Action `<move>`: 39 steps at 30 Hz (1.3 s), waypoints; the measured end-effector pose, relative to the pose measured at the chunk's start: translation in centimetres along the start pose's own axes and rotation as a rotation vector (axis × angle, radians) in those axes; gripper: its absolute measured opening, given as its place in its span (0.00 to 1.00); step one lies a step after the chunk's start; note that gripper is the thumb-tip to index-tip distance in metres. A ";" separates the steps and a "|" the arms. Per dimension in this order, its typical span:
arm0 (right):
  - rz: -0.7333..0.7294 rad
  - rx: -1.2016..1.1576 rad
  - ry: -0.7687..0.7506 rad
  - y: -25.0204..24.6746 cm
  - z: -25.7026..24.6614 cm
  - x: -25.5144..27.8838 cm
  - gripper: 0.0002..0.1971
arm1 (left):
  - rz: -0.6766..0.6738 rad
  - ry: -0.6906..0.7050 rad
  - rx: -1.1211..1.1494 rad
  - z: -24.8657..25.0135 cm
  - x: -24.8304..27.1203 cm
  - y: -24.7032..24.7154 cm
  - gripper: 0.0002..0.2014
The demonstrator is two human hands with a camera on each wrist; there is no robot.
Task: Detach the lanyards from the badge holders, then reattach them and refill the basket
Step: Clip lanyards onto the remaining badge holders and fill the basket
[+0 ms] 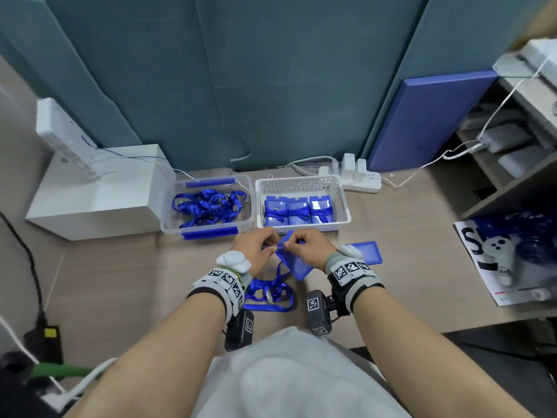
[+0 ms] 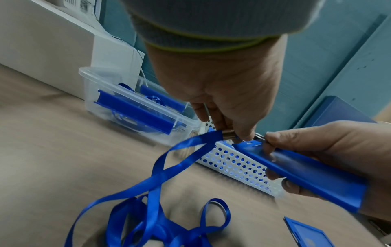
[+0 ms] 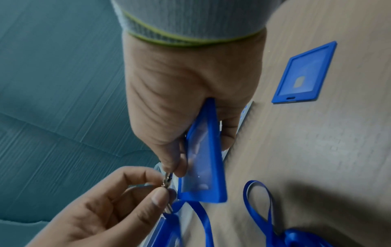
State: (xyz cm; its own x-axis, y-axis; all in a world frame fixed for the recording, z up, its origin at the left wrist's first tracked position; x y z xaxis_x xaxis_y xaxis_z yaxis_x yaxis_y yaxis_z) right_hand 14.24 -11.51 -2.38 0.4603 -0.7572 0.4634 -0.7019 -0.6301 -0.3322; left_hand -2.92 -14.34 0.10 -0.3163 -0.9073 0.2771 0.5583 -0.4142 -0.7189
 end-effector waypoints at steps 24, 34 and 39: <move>0.048 0.028 -0.047 0.2 -1.2 0.4 0.16 | 0.232 -0.301 0.073 -0.4 0.1 -2.3 0.02; 0.121 0.240 -0.052 -0.6 -2.1 0.5 0.09 | 0.259 -0.323 0.109 1.2 -0.5 -1.9 0.02; 0.093 0.245 -0.052 -0.4 -1.9 0.7 0.06 | 0.257 -0.333 0.160 1.2 -0.6 -1.9 0.02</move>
State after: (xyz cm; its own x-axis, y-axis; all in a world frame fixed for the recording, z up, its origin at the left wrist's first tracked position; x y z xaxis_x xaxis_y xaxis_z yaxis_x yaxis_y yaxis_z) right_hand 13.79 -11.49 -0.36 0.4316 -0.8175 0.3813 -0.5929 -0.5757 -0.5631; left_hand -2.87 -13.11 2.00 0.0979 -0.9451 0.3118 0.7065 -0.1547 -0.6906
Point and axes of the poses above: each hand's wrist, its own x-axis away from the middle knuckle, its own y-axis out of the palm, z = x × y, the point moved 4 cm from there along -x, towards the middle knuckle, and after that the axes turned 14 degrees about -z, right-handed, at the moved point
